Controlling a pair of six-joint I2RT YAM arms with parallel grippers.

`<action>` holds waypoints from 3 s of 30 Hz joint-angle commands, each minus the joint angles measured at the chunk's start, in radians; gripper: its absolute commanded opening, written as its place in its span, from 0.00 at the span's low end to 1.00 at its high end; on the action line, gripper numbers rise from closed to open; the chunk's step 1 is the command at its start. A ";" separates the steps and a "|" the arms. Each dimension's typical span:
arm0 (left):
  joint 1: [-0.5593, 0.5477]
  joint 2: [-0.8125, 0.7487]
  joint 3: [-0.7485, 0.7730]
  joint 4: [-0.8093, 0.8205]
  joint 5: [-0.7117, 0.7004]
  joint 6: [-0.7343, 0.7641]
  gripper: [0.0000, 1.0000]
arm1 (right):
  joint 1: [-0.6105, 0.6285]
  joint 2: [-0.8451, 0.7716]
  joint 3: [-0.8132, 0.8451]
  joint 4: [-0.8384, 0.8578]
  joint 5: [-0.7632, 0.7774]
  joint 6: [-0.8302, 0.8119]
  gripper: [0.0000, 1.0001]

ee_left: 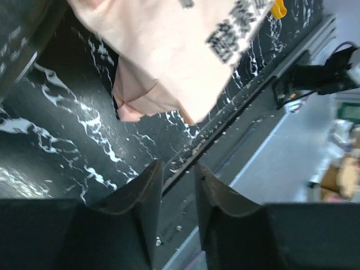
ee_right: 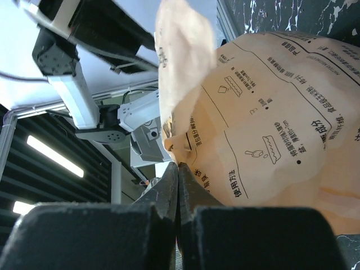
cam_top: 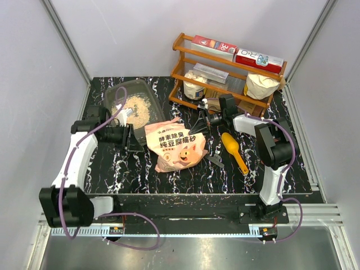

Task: Fill the litter box with clean litter

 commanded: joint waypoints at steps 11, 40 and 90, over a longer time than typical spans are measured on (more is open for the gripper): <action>-0.513 -0.110 0.119 0.353 -0.258 0.646 0.75 | -0.011 -0.039 0.051 0.038 -0.098 0.050 0.00; -0.641 0.152 0.085 0.403 -0.284 0.761 0.44 | -0.013 -0.041 0.037 0.040 -0.108 0.068 0.00; -0.486 0.109 -0.004 0.621 0.078 0.221 0.25 | 0.113 -0.298 0.028 -0.560 0.332 -1.860 0.18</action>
